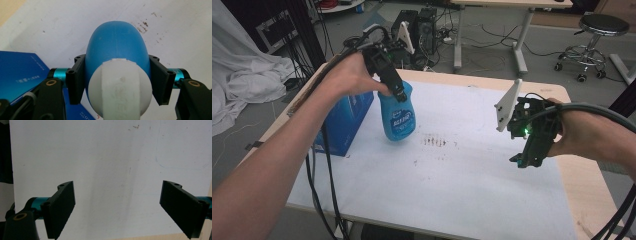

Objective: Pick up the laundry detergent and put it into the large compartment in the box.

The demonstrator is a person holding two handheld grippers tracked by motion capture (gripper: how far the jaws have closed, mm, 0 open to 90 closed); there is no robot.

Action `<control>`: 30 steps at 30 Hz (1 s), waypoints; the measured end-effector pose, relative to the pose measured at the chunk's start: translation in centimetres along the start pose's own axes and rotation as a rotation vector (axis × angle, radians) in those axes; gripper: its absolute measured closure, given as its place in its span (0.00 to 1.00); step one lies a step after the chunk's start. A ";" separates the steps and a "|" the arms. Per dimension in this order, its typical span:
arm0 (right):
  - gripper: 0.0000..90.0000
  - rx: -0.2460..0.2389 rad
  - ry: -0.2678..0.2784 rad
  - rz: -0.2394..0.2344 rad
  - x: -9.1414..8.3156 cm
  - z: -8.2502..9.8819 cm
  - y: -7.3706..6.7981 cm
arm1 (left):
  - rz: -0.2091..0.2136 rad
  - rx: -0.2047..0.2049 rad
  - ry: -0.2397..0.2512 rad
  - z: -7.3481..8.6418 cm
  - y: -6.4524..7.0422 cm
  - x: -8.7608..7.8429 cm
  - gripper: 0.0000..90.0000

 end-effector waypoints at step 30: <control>0.14 0.004 0.017 0.008 -0.2 0.2 0.4 | -0.066 -0.046 0.053 -0.8 -4.4 -14.7 0.43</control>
Point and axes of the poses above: each handheld gripper's, and its own axes: x roughly forward along the jaws, z roughly out of its underside, y roughly to its right, the point moved 8 cm from there along x, roughly forward along the jaws, and after that the axes turned 2 degrees about -y, right-handed, at the moved point
